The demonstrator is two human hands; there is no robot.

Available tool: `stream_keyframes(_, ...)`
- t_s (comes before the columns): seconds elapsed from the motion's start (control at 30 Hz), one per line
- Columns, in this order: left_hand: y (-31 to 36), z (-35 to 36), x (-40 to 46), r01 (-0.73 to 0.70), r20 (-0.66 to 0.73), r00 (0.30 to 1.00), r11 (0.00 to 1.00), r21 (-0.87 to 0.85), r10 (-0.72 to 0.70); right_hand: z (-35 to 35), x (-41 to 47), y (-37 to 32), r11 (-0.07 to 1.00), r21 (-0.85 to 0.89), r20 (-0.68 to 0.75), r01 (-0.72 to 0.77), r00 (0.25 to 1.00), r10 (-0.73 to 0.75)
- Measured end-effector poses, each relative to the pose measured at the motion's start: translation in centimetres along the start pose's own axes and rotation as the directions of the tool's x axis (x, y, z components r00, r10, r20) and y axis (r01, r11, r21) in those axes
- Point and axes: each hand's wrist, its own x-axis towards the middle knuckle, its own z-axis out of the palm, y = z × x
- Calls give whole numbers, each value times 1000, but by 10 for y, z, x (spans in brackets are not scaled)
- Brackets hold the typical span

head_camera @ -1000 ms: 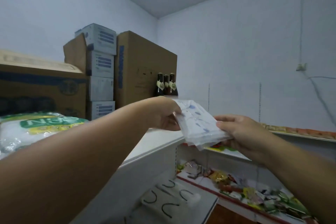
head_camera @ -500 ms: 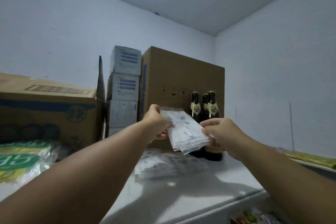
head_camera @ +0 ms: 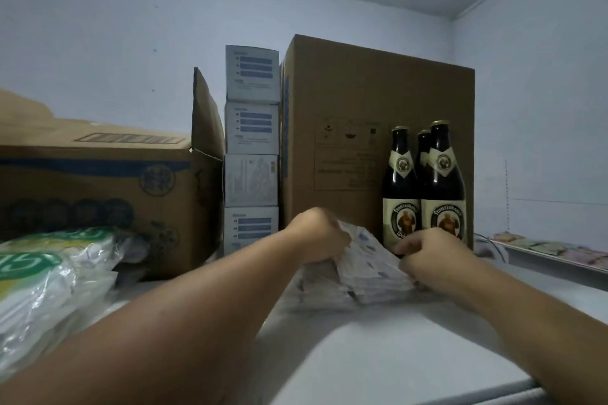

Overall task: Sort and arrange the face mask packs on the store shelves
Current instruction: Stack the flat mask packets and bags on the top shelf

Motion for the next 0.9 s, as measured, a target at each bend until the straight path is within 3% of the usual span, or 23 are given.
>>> stream_keyframes(0.13, -1, 7, -4, -31, 96, 995, 954, 300, 2, 0, -2, 3, 991, -127, 23, 50, 999, -47)
stream_keyframes(0.2, -5, 9, -4, -27, 89, 996, 936, 352, -4, 1, -3, 3, 988, -141, 48, 65, 997, -59)
stream_keyframes(0.33, -10, 11, -6, 19, 24, 999, 932, 361, -30, 2, -4, 5, 988, -127, 70, 86, 994, -78)
stream_keyframes(0.47, -10, 14, -8, 43, 49, 997, 939, 340, -63, 4, -4, 6, 987, -136, 92, 84, 993, -71)
stream_keyframes(0.6, -7, 7, -10, 71, 18, 997, 949, 306, -80, 1, -9, -4, 981, -170, 34, 93, 995, -89)
stream_keyframes(0.77, -14, -46, -26, 64, 26, 996, 921, 385, -80, -8, -30, -47, 948, -163, 87, 274, 961, -263)
stream_keyframes(0.9, -40, -115, -66, 145, -154, 984, 891, 430, -86, 4, -65, -95, 910, -62, 174, 409, 902, -394)
